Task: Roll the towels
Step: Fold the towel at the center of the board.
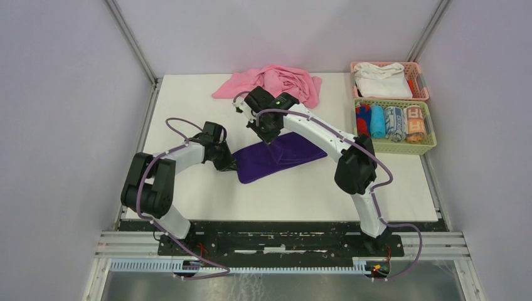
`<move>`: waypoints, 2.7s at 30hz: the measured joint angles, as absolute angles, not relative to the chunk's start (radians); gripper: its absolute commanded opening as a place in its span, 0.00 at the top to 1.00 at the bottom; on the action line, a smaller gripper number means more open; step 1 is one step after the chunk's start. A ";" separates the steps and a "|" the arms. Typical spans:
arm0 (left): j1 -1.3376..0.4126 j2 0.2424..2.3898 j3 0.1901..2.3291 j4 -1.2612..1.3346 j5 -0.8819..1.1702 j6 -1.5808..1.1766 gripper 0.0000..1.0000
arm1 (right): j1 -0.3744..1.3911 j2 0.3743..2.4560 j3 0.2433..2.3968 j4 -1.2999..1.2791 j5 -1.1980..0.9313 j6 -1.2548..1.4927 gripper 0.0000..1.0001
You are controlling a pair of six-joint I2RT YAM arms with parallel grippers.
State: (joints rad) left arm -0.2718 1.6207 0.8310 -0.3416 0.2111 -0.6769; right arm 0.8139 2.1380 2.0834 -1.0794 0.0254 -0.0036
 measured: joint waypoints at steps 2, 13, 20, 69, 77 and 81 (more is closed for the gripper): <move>-0.272 1.621 0.831 -0.342 0.210 -0.677 0.84 | 0.815 2.138 2.083 -1.079 0.018 -0.003 1.00; -0.273 1.621 0.831 -0.342 0.206 -0.677 0.84 | 0.818 2.164 2.035 -0.974 -0.054 0.076 0.99; -0.277 1.620 0.831 -0.342 0.199 -0.677 0.84 | 0.818 2.218 1.969 -0.887 -0.118 0.120 0.99; -0.289 1.607 0.827 -0.349 0.166 -0.677 0.84 | 0.836 2.286 1.998 -0.853 -0.219 0.221 0.96; -0.290 1.603 0.823 -0.349 0.162 -0.677 0.84 | 0.836 2.286 1.998 -0.841 -0.236 0.236 1.00; -0.290 1.595 0.817 -0.353 0.158 -0.677 0.84 | 0.836 2.283 1.998 -0.863 -0.225 0.233 1.00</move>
